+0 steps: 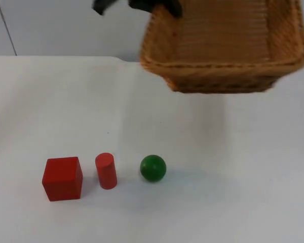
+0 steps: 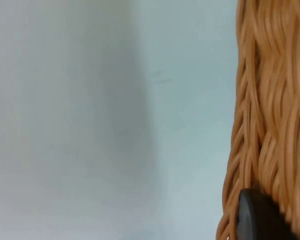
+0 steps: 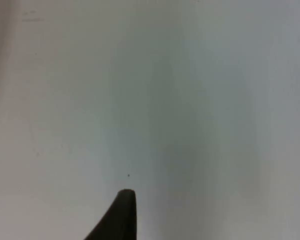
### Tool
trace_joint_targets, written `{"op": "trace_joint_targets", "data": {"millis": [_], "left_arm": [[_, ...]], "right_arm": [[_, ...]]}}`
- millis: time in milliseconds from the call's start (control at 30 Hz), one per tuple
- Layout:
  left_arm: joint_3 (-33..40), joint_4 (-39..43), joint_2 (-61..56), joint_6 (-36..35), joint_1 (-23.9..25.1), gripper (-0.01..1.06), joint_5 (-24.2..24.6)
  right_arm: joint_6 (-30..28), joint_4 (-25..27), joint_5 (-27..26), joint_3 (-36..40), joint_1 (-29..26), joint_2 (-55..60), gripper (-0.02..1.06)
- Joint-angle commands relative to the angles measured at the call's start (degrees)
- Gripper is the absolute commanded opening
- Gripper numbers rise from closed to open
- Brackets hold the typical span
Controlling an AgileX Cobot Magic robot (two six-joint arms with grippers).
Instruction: Pick up the basket with the left hand and place the object to the left of the red cylinder into the basket with the right hand.
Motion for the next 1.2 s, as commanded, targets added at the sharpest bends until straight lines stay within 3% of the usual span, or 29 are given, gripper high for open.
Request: {"op": "trace_joint_targets", "data": {"millis": [0, 133, 233, 433, 567, 800, 1167], "left_arm": [[-0.54, 1.59, -2.62, 0.00, 2.27, 0.00, 3.49], [-0.54, 2.22, -6.03, 0.71, 7.29, 0.00, 8.81], [-0.43, 2.99, -10.66, 1.68, 13.17, 0.00, 8.81], [3.75, 5.36, -17.13, 2.28, 19.33, 0.00, 8.81], [11.79, 5.02, -21.32, 4.59, 26.08, 0.00, 8.81], [20.20, 5.02, -22.89, 7.24, 28.54, 0.00, 8.81], [22.31, 6.03, -24.60, 8.79, 28.77, 0.00, 8.81]], "right_arm": [[-0.30, 0.42, -0.49, 0.26, 0.06, -0.18, 1.05], [-0.30, 1.03, -0.49, 0.26, 0.06, -0.18, 1.05], [-0.30, 1.71, -0.49, 0.26, 0.06, -0.18, 1.05], [-0.30, 2.13, -0.17, 0.26, 0.06, -0.18, 1.05], [-1.83, 4.42, -0.17, 0.26, 0.06, -0.18, 1.05], [-6.34, 9.79, 1.14, 0.26, 1.35, -0.18, 1.05], [-12.41, 9.05, -0.01, 0.26, 16.57, -0.18, 1.05]]}}
